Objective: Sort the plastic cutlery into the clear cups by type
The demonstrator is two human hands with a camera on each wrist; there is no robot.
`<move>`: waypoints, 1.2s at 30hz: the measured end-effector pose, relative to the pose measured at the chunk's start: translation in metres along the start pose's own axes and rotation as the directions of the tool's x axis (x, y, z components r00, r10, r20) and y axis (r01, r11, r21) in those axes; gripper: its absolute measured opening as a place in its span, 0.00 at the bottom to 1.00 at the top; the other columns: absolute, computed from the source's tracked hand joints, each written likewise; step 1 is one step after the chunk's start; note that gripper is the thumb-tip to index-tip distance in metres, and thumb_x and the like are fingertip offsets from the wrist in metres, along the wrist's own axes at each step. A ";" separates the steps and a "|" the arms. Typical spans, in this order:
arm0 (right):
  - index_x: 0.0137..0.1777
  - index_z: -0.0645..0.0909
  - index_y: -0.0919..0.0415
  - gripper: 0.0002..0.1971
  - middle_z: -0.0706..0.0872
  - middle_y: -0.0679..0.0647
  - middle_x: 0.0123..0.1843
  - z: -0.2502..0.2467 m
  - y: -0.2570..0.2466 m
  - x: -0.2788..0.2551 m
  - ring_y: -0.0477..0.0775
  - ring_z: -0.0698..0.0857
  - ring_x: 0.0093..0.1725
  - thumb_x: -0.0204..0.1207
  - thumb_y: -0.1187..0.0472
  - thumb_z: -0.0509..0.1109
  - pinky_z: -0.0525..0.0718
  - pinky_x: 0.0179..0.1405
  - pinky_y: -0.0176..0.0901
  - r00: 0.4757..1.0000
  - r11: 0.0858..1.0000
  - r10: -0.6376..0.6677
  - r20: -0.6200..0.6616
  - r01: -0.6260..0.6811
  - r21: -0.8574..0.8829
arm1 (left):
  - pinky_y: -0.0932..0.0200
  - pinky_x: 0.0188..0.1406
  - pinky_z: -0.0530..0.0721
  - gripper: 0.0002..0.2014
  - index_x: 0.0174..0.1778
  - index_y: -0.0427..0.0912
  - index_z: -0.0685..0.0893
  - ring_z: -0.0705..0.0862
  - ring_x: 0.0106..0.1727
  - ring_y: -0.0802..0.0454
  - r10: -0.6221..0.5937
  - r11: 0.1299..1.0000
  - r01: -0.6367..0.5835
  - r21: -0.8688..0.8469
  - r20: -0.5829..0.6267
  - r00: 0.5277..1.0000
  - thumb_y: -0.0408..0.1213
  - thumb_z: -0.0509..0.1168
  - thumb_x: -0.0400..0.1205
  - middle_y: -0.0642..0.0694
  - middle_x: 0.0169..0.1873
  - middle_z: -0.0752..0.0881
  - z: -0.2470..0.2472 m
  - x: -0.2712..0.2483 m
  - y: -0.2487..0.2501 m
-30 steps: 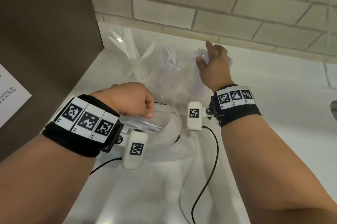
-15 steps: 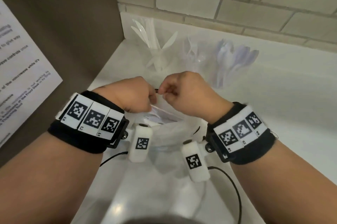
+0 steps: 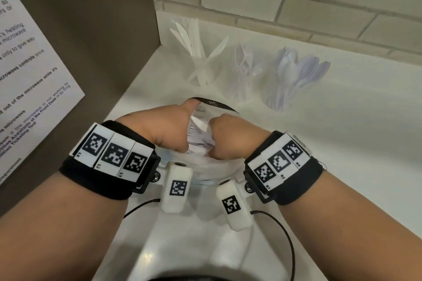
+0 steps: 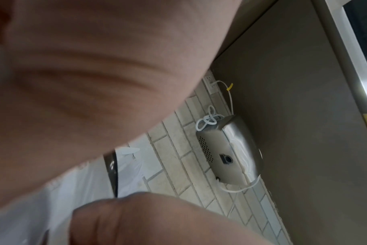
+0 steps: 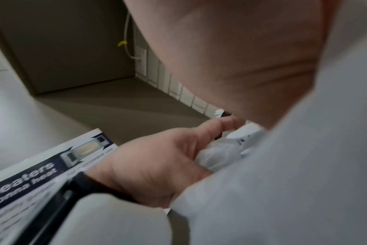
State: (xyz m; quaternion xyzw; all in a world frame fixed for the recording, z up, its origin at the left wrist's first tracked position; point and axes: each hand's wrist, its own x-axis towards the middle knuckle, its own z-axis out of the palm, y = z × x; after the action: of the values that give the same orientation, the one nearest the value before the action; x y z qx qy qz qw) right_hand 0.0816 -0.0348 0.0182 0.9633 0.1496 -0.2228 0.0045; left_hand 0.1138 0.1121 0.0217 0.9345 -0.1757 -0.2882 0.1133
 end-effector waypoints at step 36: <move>0.51 0.80 0.60 0.06 0.84 0.56 0.48 0.001 0.032 0.006 0.55 0.80 0.46 0.78 0.59 0.66 0.73 0.41 0.39 0.994 0.954 -0.109 -0.008 0.107 0.281 | 0.55 0.40 0.89 0.26 0.62 0.53 0.84 0.89 0.46 0.47 -0.118 0.714 0.006 -0.700 -0.111 0.987 0.20 0.69 0.74 0.44 0.50 0.89 -0.007 -0.004 -0.016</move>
State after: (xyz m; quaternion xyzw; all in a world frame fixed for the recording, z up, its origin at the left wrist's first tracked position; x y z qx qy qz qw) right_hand 0.0959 -0.0634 0.0129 0.9437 0.1690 -0.2454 -0.1439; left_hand 0.1191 0.1291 0.0240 0.8467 -0.0138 -0.2671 0.4600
